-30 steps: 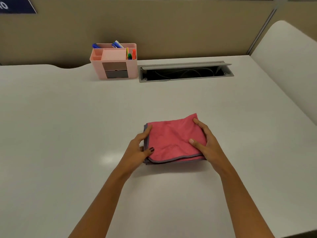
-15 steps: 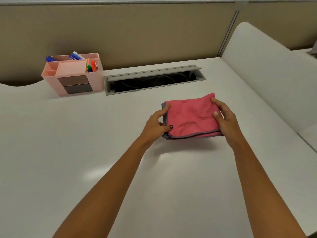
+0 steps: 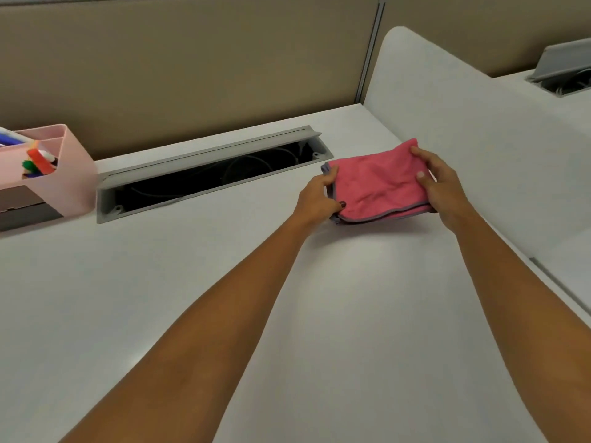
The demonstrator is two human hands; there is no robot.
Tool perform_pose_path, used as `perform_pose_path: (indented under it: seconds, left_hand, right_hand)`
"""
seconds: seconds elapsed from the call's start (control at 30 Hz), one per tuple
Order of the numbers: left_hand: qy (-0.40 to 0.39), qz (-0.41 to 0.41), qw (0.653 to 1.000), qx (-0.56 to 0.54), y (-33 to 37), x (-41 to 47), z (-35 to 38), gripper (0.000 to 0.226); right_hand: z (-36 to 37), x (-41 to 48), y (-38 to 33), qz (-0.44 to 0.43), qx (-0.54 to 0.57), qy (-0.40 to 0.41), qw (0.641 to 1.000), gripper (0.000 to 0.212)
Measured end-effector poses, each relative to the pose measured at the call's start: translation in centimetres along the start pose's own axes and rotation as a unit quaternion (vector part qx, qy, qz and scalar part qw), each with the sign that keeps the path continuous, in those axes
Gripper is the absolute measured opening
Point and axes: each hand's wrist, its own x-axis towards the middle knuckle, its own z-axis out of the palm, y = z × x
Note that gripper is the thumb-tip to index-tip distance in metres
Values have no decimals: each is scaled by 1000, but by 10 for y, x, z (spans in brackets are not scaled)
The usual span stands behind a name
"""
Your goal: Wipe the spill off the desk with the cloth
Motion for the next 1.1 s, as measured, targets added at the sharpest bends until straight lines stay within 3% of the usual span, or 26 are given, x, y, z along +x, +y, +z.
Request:
perform_pose_path:
  seconds: [0.23,0.37,0.5,0.57,0.7,0.87,0.97,1.1]
  left_hand:
    - [43,32,997,56,4,53,32,80]
    - [68,5,995,71,-3,63,46,73]
    - [110,6,992,65,-6,57,54,59]
    - [116,2,991,63,-6,52,57,55]
    - [114,5,990,78,-7,44,57,51]
    - [61,46,988,135,-3,31,59,41]
    - [16,77,982,174,-4,25,59,46]
    - [12,96,977,190,-9,18,54,46]
  right_hand:
    - [-5,48,27,-9,-78,55,995,54]
    - [3,55,45,30,-134,85,987,46]
    - [19,50,42,73,-274,206,936,41]
    - [31,44,34,49,-318,226,919,37]
    - [63,33,21,-13,-371,149,917,41]
    - [83,20,32,48,-416,43,907,65]
    - [67,18,45,42,-450,26,892,67]
    - [51,21,50,69,-450,9,890,69]
